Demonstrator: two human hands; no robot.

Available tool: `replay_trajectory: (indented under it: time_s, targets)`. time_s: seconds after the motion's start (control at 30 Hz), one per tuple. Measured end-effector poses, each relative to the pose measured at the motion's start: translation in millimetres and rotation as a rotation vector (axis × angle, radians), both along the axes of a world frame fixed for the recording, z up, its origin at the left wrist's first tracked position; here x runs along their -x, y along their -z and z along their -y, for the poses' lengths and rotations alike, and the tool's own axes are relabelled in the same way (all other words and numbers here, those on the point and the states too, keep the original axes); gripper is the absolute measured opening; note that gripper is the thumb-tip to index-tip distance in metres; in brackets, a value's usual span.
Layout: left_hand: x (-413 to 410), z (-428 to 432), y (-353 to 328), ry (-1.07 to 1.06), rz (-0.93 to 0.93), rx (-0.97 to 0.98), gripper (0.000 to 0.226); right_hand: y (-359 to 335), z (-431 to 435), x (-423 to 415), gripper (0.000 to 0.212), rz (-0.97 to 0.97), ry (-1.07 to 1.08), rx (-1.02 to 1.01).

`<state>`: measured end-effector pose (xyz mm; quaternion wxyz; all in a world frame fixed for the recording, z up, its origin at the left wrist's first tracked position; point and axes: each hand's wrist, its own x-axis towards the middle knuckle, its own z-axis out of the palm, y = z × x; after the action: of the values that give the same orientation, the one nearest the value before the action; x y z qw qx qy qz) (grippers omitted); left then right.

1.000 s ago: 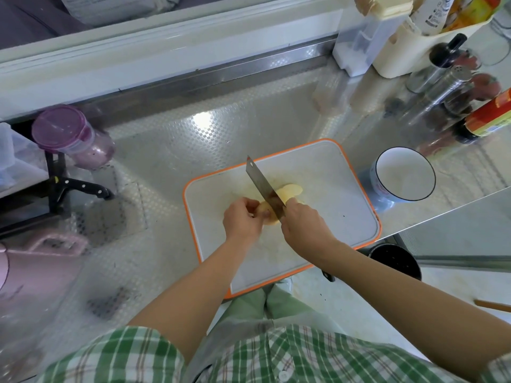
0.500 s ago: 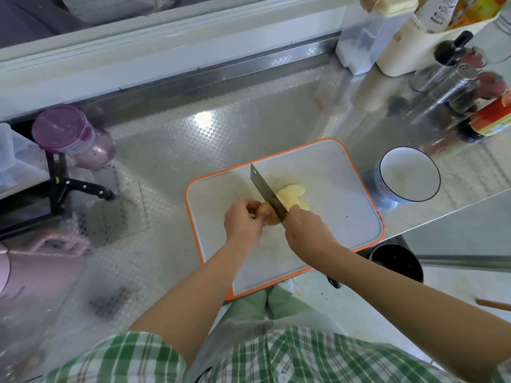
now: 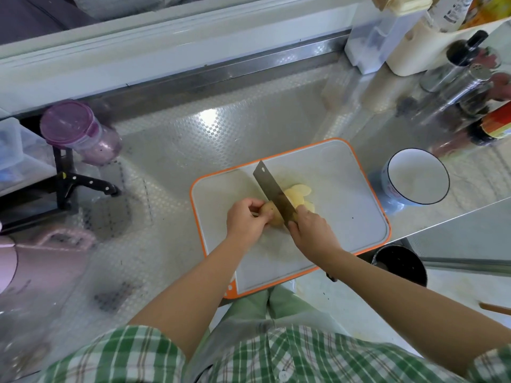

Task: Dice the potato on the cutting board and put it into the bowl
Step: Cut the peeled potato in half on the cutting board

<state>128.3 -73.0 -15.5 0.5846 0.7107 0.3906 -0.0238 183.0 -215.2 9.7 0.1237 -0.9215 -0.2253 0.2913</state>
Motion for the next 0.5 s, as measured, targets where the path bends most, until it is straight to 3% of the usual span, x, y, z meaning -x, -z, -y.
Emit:
replay_trajectory:
  time_s: [0.1, 0.23, 0.5]
  targets:
    - [2.4, 0.8, -3.5, -0.061, 0.023, 0.121, 0.019, -11.2, 6.2, -9.7, 0.014, 0.003, 0.012, -0.087]
    - [1.7, 1.4, -1.2, -0.104, 0.019, 0.138, 0.020, -37.5, 7.0, -13.2, 0.013, 0.049, -0.021, -0.141]
    - [-0.7, 1.8, 2.8, -0.132, 0.000, 0.131, 0.026, -54.4, 6.4, -6.6, 0.017, 0.026, -0.087, -0.060]
